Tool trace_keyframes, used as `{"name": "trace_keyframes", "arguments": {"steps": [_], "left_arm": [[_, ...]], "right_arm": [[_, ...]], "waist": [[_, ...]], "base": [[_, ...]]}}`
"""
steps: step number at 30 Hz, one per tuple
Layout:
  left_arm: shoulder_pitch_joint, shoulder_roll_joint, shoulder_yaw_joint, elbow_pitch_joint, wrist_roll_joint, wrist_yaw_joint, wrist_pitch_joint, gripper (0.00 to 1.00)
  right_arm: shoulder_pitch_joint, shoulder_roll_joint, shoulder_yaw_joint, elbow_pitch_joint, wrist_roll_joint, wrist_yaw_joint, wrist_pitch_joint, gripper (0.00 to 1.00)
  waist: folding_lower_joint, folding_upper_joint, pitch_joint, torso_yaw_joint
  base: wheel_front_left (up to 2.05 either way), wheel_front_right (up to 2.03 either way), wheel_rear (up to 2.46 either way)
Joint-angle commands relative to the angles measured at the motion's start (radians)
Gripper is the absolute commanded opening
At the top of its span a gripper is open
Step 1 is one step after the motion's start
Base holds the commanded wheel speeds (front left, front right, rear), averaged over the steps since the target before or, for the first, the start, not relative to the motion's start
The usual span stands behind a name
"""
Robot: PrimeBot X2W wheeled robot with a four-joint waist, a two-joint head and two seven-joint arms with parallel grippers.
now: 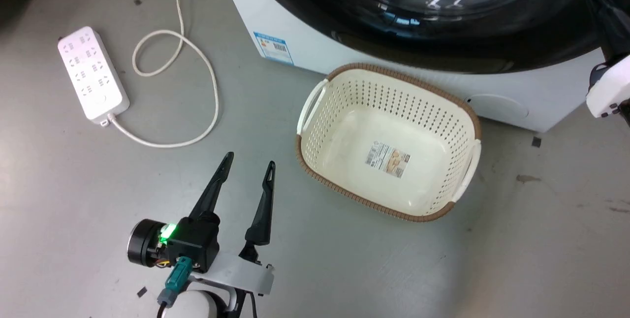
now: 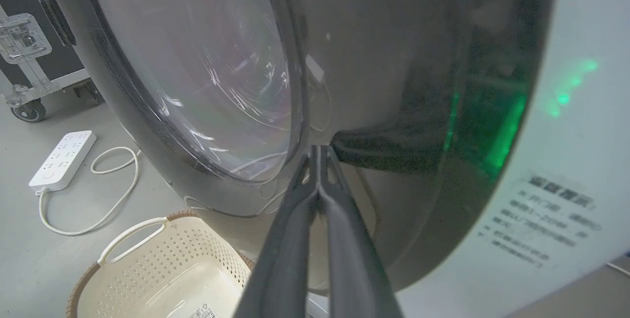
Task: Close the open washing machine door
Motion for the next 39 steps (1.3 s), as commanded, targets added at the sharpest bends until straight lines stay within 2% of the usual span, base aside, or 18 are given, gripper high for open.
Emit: {"name": "trace_keyframes", "arguments": {"steps": [1,3,4,10,11,13,14,17,23,28,32,39], "left_arm": [[-0.009,-0.001,-0.003,0.002,-0.002,0.007,-0.005,1.00],[-0.006,-0.001,-0.002,0.006,-0.003,0.006,-0.005,1.00],[0.000,-0.001,0.002,0.013,0.000,0.002,-0.005,1.00],[0.024,0.003,0.025,0.024,0.008,-0.002,-0.005,1.00],[0.038,0.005,0.034,0.031,0.009,-0.004,-0.005,1.00],[0.044,0.006,0.037,0.037,0.010,-0.005,-0.005,1.00],[0.056,0.009,0.041,0.046,0.010,-0.010,-0.005,1.00],[0.069,0.012,0.046,0.056,0.010,-0.015,-0.005,1.00],[0.102,0.015,0.068,0.078,-0.004,-0.026,-0.005,1.00],[0.115,0.013,0.081,0.095,-0.011,-0.035,-0.005,1.00],[0.119,0.011,0.088,0.111,-0.017,-0.040,-0.005,1.00],[0.120,0.009,0.091,0.154,-0.012,-0.045,-0.005,1.00]], "right_arm": [[-0.031,-0.028,-0.021,0.022,0.012,-0.020,-0.011,0.00],[-0.012,-0.015,-0.014,0.029,0.014,-0.020,-0.015,0.00],[0.031,0.006,-0.011,0.023,0.021,-0.020,-0.019,1.00],[0.154,0.052,-0.060,-0.084,-0.001,-0.020,-0.020,1.00],[0.219,0.074,-0.097,-0.138,-0.026,-0.020,-0.021,1.00],[0.253,0.087,-0.118,-0.166,-0.039,-0.020,-0.021,1.00],[0.325,0.115,-0.167,-0.231,-0.070,-0.020,-0.021,1.00],[0.398,0.138,-0.210,-0.299,-0.109,-0.020,-0.021,1.00],[0.629,0.242,-0.336,-0.512,-0.206,-0.020,-0.021,1.00],[0.810,0.349,-0.418,-0.642,-0.286,-0.020,-0.021,1.00],[0.907,0.403,-0.449,-0.689,-0.331,-0.020,-0.021,1.00],[0.982,0.429,-0.423,-0.676,-0.368,-0.020,-0.021,1.00]], "waist": [[-0.0001,0.0000,-0.020,-0.007],[-0.0001,0.0000,-0.042,-0.014],[-0.0001,0.0000,-0.087,-0.028],[-0.0001,0.0000,-0.182,-0.071],[-0.0001,0.0000,-0.215,-0.091],[-0.0001,0.0000,-0.232,-0.101],[-0.0001,0.0000,-0.266,-0.121],[-0.0001,0.0000,-0.293,-0.140],[-0.0001,0.0000,-0.350,-0.192],[-0.0001,0.0000,-0.378,-0.216],[-0.0001,0.0000,-0.385,-0.231],[-0.0001,0.0000,-0.397,-0.244]], "base": [[0.00,0.00,0.00],[0.00,0.00,0.00],[0.00,0.00,0.00],[0.00,0.00,0.00],[0.00,0.00,0.00],[0.00,0.00,0.00],[0.00,0.00,0.00],[0.00,0.00,0.00],[0.00,0.00,0.00],[0.00,0.00,0.00],[0.00,0.00,0.00],[0.00,0.00,0.00]]}}
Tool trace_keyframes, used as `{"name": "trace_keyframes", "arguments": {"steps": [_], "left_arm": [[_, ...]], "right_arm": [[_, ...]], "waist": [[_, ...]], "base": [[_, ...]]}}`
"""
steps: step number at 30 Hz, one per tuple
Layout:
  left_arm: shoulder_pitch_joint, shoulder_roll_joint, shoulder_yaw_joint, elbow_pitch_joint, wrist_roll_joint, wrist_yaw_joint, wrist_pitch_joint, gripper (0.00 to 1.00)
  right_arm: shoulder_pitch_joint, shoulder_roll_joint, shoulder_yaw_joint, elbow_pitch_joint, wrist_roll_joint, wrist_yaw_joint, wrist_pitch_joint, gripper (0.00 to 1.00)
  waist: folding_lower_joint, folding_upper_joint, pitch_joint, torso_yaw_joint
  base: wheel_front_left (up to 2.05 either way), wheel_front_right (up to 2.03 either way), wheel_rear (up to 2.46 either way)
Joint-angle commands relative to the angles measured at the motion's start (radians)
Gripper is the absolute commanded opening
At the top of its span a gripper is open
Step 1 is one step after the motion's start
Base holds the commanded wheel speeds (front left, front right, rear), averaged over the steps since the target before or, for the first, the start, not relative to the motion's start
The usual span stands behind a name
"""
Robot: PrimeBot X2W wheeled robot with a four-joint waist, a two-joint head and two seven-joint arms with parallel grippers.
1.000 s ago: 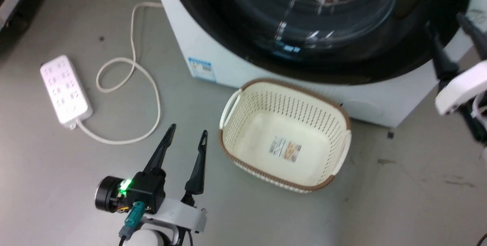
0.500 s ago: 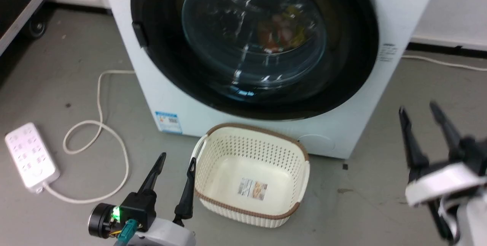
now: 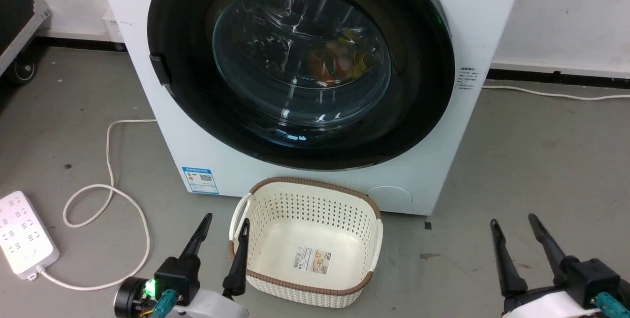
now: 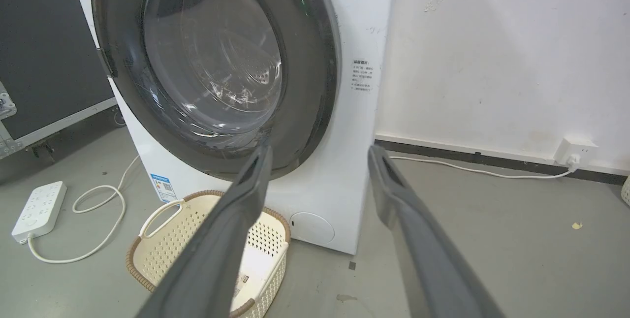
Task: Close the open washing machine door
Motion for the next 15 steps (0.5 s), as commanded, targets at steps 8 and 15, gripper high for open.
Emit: {"name": "trace_keyframes", "arguments": {"steps": [8,15], "left_arm": [[0.013,-0.001,0.005,0.011,0.004,-0.003,-0.004,1.00],[0.002,-0.002,0.008,0.004,0.003,0.002,0.008,0.00]], "right_arm": [[0.006,0.008,0.012,0.010,0.034,-0.001,-0.004,1.00],[0.000,0.003,0.013,0.004,0.028,0.000,0.007,0.00]], "waist": [[0.0001,0.0000,-0.003,-0.005],[0.0001,0.0000,-0.003,-0.006]], "base": [[0.00,0.00,0.00],[0.00,0.00,0.00]]}}
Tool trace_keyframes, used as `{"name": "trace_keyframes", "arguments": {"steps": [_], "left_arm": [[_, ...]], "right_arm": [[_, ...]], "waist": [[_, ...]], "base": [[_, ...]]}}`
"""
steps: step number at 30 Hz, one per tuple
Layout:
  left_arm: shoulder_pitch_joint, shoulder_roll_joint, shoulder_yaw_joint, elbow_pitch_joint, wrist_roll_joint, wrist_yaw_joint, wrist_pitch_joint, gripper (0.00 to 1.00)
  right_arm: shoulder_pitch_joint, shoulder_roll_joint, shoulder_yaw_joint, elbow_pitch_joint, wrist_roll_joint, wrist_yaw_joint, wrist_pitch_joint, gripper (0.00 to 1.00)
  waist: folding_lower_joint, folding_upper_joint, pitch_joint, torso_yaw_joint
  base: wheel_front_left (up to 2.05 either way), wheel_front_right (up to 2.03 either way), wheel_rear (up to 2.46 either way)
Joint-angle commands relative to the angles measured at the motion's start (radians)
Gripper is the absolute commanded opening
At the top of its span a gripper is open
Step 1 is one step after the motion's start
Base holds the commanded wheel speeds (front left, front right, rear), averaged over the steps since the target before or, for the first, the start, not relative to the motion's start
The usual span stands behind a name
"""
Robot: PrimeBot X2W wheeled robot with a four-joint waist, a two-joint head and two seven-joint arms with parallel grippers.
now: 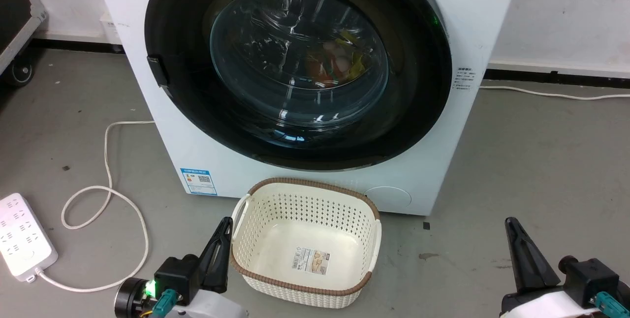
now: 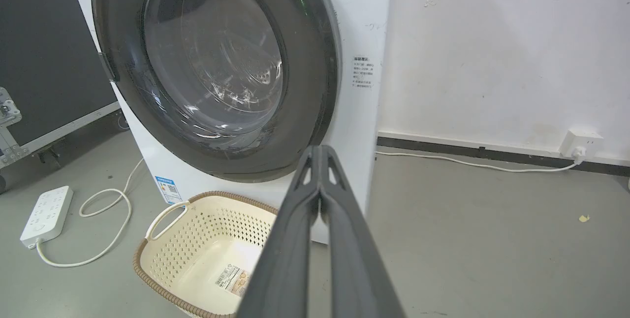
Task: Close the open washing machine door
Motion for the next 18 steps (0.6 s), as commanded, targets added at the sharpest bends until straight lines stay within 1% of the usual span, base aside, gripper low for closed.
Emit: {"name": "trace_keyframes", "arguments": {"steps": [1,18], "left_arm": [[0.001,0.000,0.002,-0.006,0.002,0.003,0.007,0.00],[0.006,-0.001,0.014,-0.034,0.011,0.018,0.041,0.00]], "right_arm": [[0.000,0.000,0.002,-0.005,-0.002,0.000,0.007,0.00],[-0.003,0.001,0.012,-0.026,-0.010,0.000,0.042,0.00]], "waist": [[0.0000,0.0000,0.000,0.000],[0.0000,0.0000,0.003,-0.005]], "base": [[0.00,0.00,0.00],[0.00,0.00,0.00]]}}
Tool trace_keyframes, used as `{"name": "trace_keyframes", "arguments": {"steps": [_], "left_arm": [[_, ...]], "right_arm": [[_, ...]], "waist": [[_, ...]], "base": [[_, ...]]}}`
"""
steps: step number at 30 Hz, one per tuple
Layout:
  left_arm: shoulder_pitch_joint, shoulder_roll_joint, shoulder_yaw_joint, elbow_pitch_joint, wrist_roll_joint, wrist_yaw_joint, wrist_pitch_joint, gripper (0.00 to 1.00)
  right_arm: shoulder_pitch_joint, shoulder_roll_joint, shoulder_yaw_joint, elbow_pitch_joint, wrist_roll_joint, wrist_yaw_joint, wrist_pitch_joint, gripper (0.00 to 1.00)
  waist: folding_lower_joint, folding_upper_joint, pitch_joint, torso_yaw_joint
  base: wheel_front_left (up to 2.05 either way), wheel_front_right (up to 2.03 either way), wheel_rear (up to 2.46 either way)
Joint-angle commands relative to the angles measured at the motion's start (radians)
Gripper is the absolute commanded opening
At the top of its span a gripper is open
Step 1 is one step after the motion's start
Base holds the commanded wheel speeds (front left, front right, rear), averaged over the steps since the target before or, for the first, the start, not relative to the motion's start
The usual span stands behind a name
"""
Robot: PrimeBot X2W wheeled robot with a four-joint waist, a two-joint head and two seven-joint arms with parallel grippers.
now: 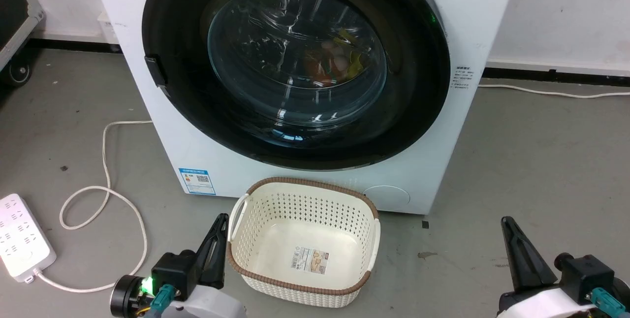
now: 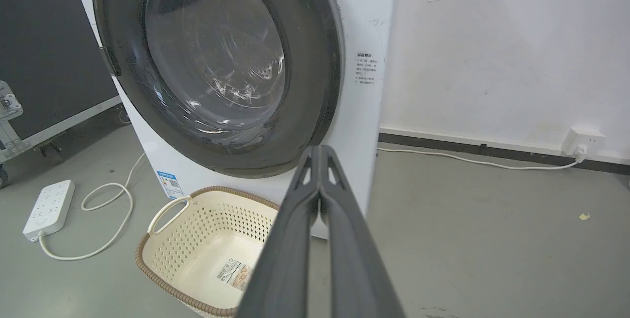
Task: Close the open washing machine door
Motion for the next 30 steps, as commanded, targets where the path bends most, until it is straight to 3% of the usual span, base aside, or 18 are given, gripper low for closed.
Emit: {"name": "trace_keyframes", "arguments": {"steps": [1,30], "left_arm": [[0.006,0.000,0.005,-0.008,0.006,0.004,0.008,0.00],[0.015,-0.002,0.026,-0.057,0.021,0.029,0.068,0.00]], "right_arm": [[-0.002,0.001,0.002,-0.010,-0.009,0.000,0.009,0.00],[-0.006,0.002,0.020,-0.046,-0.023,0.000,0.068,0.00]], "waist": [[0.0000,0.0000,0.000,0.000],[0.0000,0.0000,0.005,-0.008]], "base": [[0.00,0.00,0.00],[0.00,0.00,0.00]]}}
